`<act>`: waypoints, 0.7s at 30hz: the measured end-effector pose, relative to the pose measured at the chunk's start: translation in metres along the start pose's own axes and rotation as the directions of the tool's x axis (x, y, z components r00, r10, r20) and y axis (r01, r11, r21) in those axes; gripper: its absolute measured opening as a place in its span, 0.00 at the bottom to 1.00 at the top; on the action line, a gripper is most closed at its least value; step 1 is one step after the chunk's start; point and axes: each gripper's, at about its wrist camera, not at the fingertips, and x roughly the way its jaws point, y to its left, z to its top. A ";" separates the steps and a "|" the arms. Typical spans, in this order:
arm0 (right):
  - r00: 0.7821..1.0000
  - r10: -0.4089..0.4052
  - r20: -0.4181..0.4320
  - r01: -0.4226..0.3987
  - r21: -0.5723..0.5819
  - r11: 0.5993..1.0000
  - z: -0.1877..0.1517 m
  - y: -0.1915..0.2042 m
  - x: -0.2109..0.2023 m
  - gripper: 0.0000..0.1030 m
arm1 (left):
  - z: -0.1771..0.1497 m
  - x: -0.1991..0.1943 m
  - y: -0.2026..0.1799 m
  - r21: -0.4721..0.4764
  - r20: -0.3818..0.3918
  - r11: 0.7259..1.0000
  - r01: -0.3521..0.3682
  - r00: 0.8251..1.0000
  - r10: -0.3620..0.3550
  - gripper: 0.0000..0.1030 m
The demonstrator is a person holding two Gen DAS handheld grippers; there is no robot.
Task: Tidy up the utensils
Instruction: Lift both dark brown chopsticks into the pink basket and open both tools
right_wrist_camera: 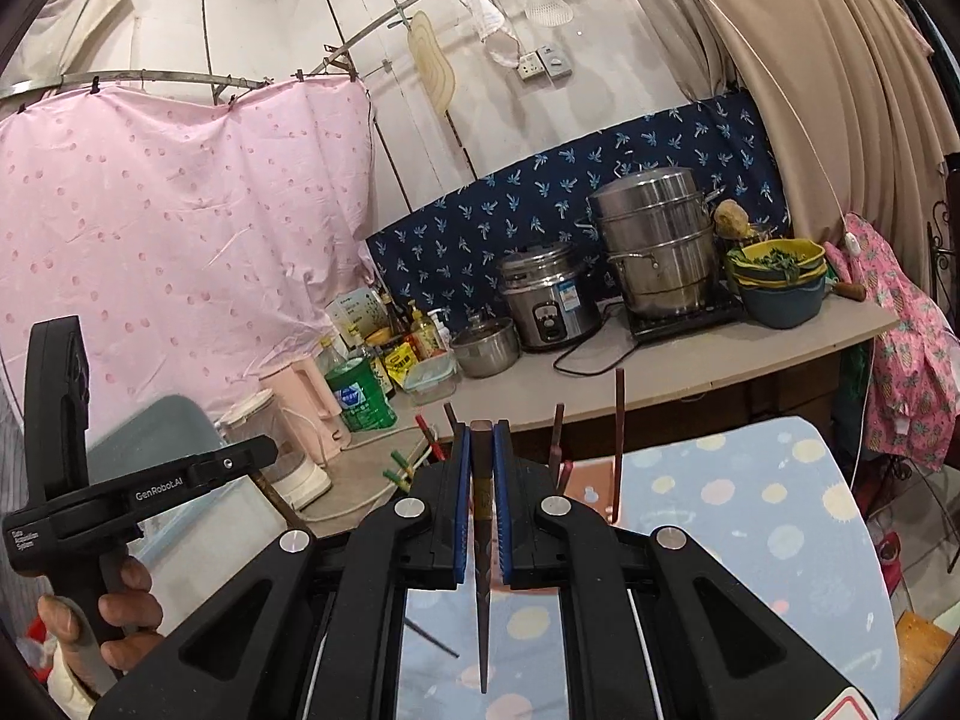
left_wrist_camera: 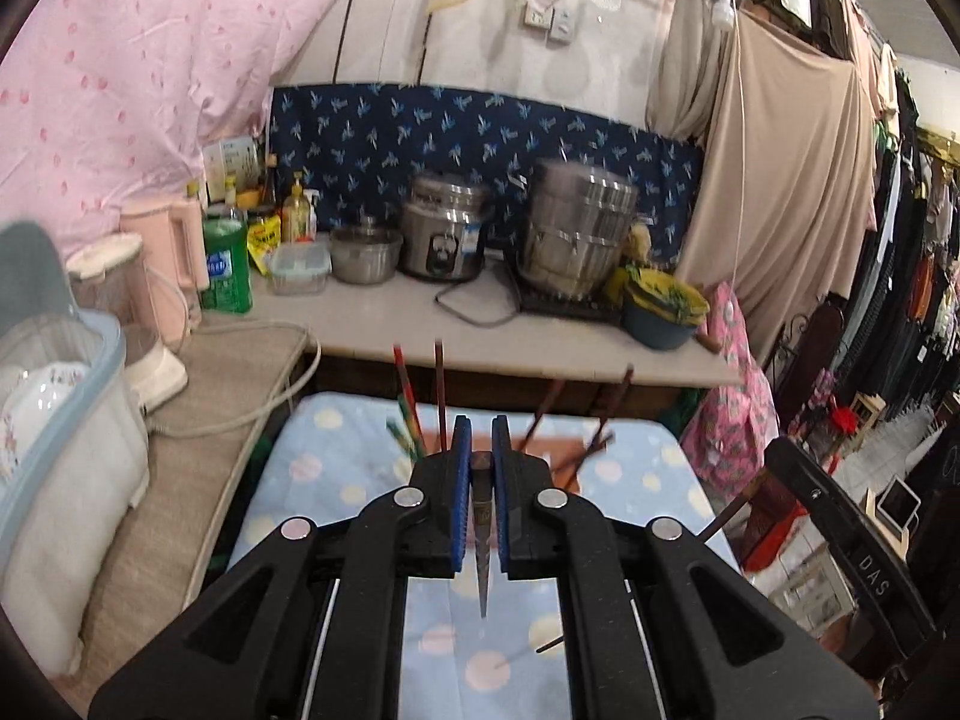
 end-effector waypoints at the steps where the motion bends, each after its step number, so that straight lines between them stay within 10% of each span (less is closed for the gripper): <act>1: 1.000 0.001 0.007 -0.001 0.000 1.000 0.006 0.000 0.005 0.07 | 0.008 0.002 0.000 -0.006 0.022 1.000 -0.004 1.000 0.004 0.06; 9: 0.996 -0.004 0.091 0.007 -0.024 1.000 0.070 0.003 0.062 0.07 | 0.068 0.031 0.000 -0.048 0.181 0.998 -0.039 0.982 0.047 0.06; 21: 0.997 -0.060 0.051 0.062 -0.027 0.998 0.067 -0.018 0.140 0.07 | 0.077 0.117 0.011 -0.051 0.135 0.994 -0.099 0.985 0.105 0.06</act>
